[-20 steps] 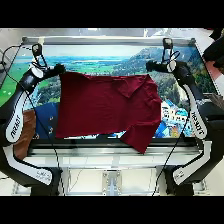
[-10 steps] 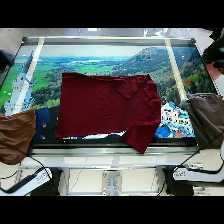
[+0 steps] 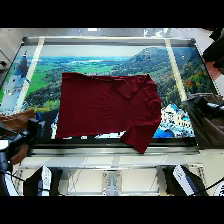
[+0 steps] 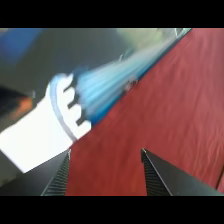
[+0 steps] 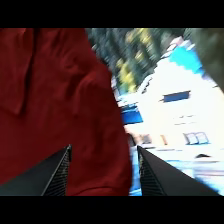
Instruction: Fold the shirts.
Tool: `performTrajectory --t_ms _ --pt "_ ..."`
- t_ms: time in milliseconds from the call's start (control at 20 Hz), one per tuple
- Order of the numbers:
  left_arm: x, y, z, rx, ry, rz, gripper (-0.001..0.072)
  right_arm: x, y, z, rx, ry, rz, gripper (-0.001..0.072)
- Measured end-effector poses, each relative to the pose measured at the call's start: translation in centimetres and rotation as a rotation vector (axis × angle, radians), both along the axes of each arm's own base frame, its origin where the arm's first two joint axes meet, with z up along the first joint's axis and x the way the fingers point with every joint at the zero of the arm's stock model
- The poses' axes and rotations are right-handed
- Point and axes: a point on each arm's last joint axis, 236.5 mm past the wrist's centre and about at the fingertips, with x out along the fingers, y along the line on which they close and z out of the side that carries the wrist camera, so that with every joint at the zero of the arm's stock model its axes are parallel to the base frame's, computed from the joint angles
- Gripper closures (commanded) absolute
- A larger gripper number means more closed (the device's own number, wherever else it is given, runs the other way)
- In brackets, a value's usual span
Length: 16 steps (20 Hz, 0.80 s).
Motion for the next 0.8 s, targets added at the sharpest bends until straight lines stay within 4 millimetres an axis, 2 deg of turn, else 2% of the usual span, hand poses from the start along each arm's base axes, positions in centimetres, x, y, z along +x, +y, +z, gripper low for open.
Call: performTrajectory --t_ms 100,250,550,800 --pt "-1.2 -1.3 -1.6 -0.057 0.036 0.002 0.0206 -0.1 1.3 -1.9 0.098 0.018 0.009 0.026" --pt "-2.1 -2.5 -3.0 -0.118 0.08 0.004 0.0206 0.4 2.5 -2.7 0.192 0.014 0.032 0.026" --pt "-3.1 -3.7 -5.0 -0.179 0.149 -0.027 0.0208 1.5 2.8 -1.0 0.2 -0.044 0.087 0.0261" --pt "-3.4 -4.1 -5.4 -0.204 0.168 -0.038 0.021 2.2 2.7 0.8 0.179 -0.08 0.116 0.0261"
